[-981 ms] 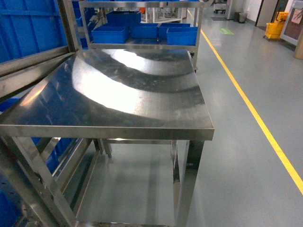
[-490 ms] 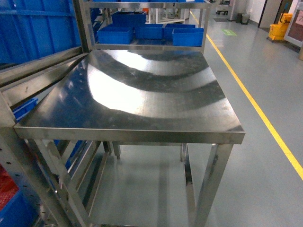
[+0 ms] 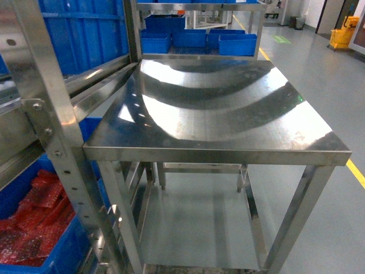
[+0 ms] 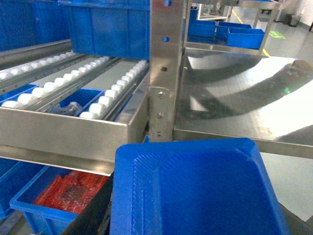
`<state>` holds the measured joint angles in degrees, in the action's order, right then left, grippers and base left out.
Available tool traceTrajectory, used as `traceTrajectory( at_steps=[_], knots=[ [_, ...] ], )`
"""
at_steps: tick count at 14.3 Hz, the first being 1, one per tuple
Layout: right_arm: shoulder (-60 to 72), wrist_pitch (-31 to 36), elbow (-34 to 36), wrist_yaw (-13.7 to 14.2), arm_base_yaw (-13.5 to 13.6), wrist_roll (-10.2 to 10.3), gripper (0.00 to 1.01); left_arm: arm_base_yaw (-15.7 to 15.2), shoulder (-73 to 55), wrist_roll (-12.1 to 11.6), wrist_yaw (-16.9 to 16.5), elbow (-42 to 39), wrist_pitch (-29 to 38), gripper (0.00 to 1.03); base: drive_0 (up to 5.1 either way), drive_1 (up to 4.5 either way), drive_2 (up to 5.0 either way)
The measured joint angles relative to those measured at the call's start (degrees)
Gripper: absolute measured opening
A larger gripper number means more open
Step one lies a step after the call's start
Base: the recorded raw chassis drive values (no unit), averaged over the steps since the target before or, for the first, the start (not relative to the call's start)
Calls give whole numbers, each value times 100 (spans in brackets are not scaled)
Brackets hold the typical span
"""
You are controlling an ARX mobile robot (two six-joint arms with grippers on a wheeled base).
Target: Pick blue part to blue bin on bottom shelf
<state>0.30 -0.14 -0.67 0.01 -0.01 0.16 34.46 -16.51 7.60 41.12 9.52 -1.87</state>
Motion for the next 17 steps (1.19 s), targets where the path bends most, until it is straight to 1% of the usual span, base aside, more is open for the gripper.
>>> traceTrajectory(
  at_steps=[17],
  knots=[
    [0, -11, 0, 2, 0, 0, 98, 0, 0, 0, 4, 0, -17, 44, -495, 234, 247]
  ],
)
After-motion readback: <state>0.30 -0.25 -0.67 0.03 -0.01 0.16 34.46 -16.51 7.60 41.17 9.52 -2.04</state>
